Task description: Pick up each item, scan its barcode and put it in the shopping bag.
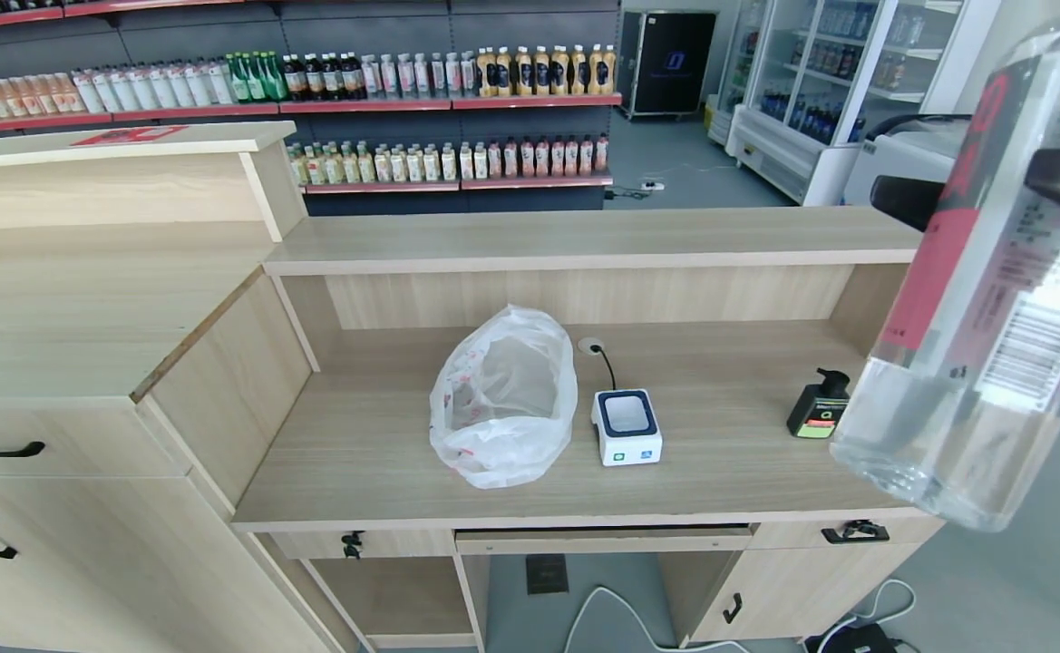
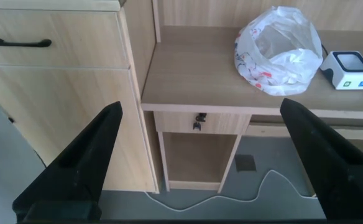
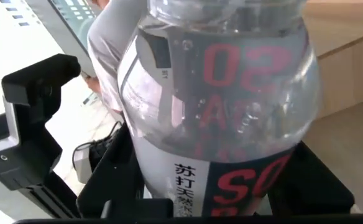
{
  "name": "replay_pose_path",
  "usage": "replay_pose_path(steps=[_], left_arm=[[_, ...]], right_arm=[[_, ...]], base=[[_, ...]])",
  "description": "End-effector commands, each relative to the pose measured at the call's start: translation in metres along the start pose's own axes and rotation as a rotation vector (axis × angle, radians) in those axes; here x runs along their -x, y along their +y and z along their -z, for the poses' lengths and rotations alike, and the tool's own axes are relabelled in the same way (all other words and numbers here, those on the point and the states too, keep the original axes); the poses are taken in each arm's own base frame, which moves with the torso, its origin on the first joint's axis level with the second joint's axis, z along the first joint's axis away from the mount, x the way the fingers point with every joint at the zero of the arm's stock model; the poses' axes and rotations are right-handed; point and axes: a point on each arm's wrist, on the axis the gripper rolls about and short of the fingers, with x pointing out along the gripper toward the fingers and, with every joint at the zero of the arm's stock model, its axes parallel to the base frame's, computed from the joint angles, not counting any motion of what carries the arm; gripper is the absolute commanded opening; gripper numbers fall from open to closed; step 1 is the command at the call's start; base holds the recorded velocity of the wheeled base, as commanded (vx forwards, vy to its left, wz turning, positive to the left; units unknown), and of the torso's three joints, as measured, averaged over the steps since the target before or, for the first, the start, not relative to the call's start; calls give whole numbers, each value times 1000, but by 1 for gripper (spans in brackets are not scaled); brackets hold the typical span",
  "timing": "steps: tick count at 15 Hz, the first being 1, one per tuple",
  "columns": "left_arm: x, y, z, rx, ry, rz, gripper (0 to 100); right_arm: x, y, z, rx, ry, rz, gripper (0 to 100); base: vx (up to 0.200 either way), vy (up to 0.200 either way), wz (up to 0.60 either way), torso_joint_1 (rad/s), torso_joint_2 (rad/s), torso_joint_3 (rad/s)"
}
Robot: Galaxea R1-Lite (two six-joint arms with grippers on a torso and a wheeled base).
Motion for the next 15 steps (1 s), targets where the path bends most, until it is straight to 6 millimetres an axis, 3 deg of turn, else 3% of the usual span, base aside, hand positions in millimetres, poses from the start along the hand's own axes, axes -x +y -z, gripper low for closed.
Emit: replay_pose_path(steps=[1,7,11,15], left_arm=[[0,0,0,0,0,-1,100],[0,0,0,0,0,-1,100],[0,0,0,0,0,-1,100],[0,0,0,0,0,-1,100]], right_arm=[[-5,11,-1,-16,3,-44,0],[-10,22,-2,-1,23,-127,0],[-5,24,-5,9,12,-101,0],[0,38,-4,10,10,-110,0]], base=[[0,0,0,0,0,0],[0,0,0,0,0,0],[0,0,0,0,0,0],[0,0,0,0,0,0]])
